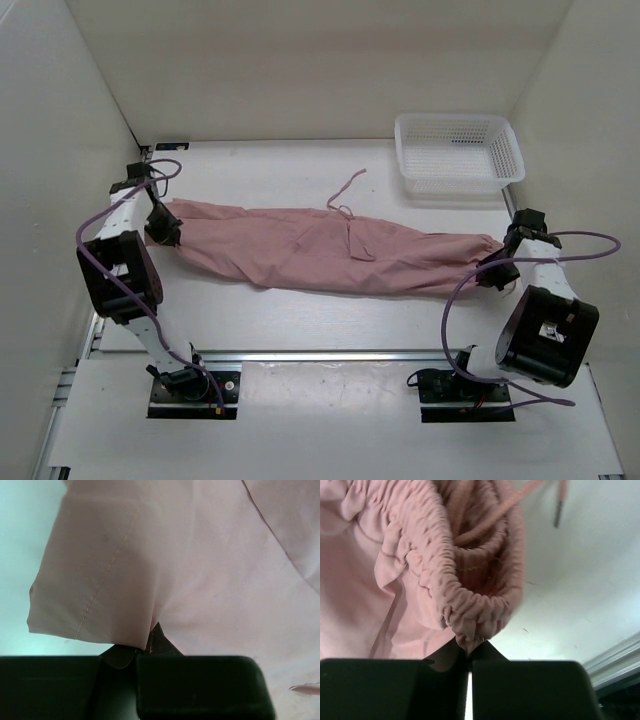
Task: Fold and stack the trousers
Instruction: Fold the trousers
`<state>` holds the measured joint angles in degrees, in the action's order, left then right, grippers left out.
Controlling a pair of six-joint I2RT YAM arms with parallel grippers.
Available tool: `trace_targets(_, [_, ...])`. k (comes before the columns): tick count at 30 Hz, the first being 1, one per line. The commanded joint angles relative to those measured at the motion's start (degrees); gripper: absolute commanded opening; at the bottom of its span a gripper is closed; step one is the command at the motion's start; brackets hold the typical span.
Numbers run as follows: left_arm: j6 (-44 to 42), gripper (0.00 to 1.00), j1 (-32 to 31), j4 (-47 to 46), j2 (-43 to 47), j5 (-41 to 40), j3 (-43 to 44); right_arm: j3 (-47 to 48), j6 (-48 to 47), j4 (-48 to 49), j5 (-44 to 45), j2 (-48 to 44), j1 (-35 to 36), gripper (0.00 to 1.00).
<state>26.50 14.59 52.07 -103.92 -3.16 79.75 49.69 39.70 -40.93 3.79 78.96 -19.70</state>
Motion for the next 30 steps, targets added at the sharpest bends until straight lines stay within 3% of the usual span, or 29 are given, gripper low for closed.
trace_targets(1, [2.76, 0.10, 2.89, -1.27, 6.53, -5.53, -2.40, 0.32, -0.25, -5.56, 5.58, -3.54, 0.02, 0.01])
trace_targets(2, [2.77, 0.10, 3.42, -1.80, 7.15, -6.15, -2.40, 0.32, -0.24, -5.57, 6.57, -4.77, 0.02, 0.01])
trace_targets(3, [2.77, 0.10, 3.43, -1.80, 7.15, -6.16, -2.40, 0.32, -0.24, -5.57, 7.19, -7.04, 0.02, 0.08])
trace_targets(4, [2.77, 0.20, 3.43, -1.80, 7.15, -6.16, -2.40, 0.32, -0.76, -5.57, 7.19, -7.76, 0.02, 0.17])
trace_targets(5, [1.46, 0.75, 3.43, -1.80, 6.46, -4.07, -0.84, 1.19, -0.77, -5.57, 7.19, -7.77, 0.02, 0.27])
trace_targets(6, [1.45, 0.99, 2.82, -0.67, 5.84, -4.05, 0.05, 2.07, -1.29, -6.61, 7.72, -7.77, 0.02, 0.50])
trace_targets(7, [2.32, 0.99, 2.81, 0.30, 5.14, -4.83, 0.93, 3.03, -0.34, -7.93, 8.68, -7.24, 0.02, 0.59])
trace_targets(10, [3.02, 0.99, 1.41, 1.45, 5.83, -6.77, 3.92, 6.64, 0.29, -9.61, 9.74, -8.38, 0.02, 0.73])
trace_targets(13, [2.50, 0.99, 1.41, 1.45, 5.06, -7.39, 9.36, 9.89, 0.29, -10.31, 9.74, -9.44, 0.54, 0.75])
trace_targets(14, [1.72, 0.95, 1.41, 2.15, 3.91, -7.39, 11.29, 10.68, 0.29, -10.31, 9.74, -8.65, 1.07, 0.75])
trace_targets(15, [1.19, 0.87, 1.41, 2.15, 1.12, -7.39, 15.22, 11.21, 0.29, -10.31, 9.22, -8.65, 1.07, 0.75])
trace_targets(17, [1.18, 0.60, 1.41, 2.68, -2.67, -6.60, 18.94, 11.74, 0.29, -10.31, 8.69, -8.12, 1.59, 0.75])
trace_targets(18, [1.18, 0.33, 1.41, 2.68, -4.78, -4.42, 22.70, 11.74, 0.29, -10.31, 8.69, -7.60, 1.60, 0.75])
trace_targets(19, [1.18, 0.28, 1.41, 2.68, -9.50, -3.36, 24.82, 11.74, 0.29, -10.31, 7.99, -7.59, 2.38, 0.75])
trace_targets(21, [1.18, 0.31, 1.41, 3.91, -14.10, -0.47, 28.78, 12.35, 0.81, -9.70, 7.99, -7.06, 3.27, 0.70])
trace_targets(24, [2.06, 0.70, 0.79, 6.11, -20.43, 0.25, 34.85, 14.28, 0.81, -9.08, 7.99, -5.67, 4.76, 0.70])
trace_targets(25, [2.06, 0.96, 0.79, 6.11, -21.58, 0.95, 35.39, 14.90, 0.81, -9.08, 7.99, -4.79, 4.76, 0.70])
trace_targets(28, [2.58, 1.00, 0.26, 6.11, -25.10, 2.19, 36.09, 16.49, 0.81, -9.61, 8.51, -3.38, 5.28, 0.70])
trace_targets(30, [2.59, 0.80, 0.26, 5.59, -26.16, 2.89, 36.09, 17.28, 0.81, -9.61, 8.51, -3.37, 5.29, 0.70])
